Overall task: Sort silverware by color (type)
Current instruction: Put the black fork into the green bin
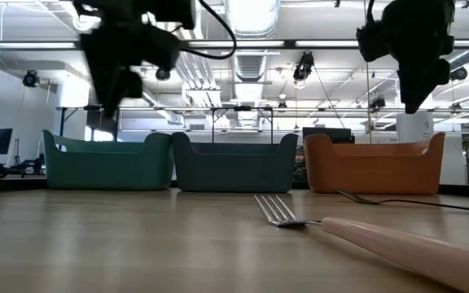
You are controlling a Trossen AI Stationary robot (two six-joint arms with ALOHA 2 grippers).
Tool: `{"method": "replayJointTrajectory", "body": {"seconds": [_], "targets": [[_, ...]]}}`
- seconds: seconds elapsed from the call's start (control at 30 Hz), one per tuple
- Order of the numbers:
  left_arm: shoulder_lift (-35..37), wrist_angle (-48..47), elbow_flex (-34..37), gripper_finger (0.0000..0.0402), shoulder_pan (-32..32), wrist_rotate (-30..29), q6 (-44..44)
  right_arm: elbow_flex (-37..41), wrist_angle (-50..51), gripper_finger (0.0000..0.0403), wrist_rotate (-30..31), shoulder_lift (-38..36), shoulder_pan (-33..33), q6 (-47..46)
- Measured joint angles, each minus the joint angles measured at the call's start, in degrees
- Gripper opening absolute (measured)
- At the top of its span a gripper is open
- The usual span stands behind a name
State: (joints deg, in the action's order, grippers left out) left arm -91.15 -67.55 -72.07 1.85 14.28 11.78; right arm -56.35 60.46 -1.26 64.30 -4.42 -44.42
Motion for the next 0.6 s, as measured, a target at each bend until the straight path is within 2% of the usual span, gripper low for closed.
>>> {"method": "replayJointTrajectory", "body": {"seconds": [0.1,0.27,0.47,0.6], "targets": [[0.65,2.55,4.15,0.0165,-5.73,0.02,7.41,0.45,0.0,0.0178,-0.01,0.02,-1.31,3.9],[-0.33,6.61,6.94,0.0165,-15.14,-0.2,20.64,0.64,-0.08,0.0174,-0.03,0.02,-3.1,10.09],[-2.49,10.6,5.71,0.0165,-24.44,-0.43,35.76,0.65,-0.1,0.0164,-0.13,0.02,-5.61,11.07],[-3.56,11.59,4.97,0.0165,-29.77,-2.77,44.75,0.65,-0.19,0.0155,-0.17,0.02,-7.74,11.33]]}}
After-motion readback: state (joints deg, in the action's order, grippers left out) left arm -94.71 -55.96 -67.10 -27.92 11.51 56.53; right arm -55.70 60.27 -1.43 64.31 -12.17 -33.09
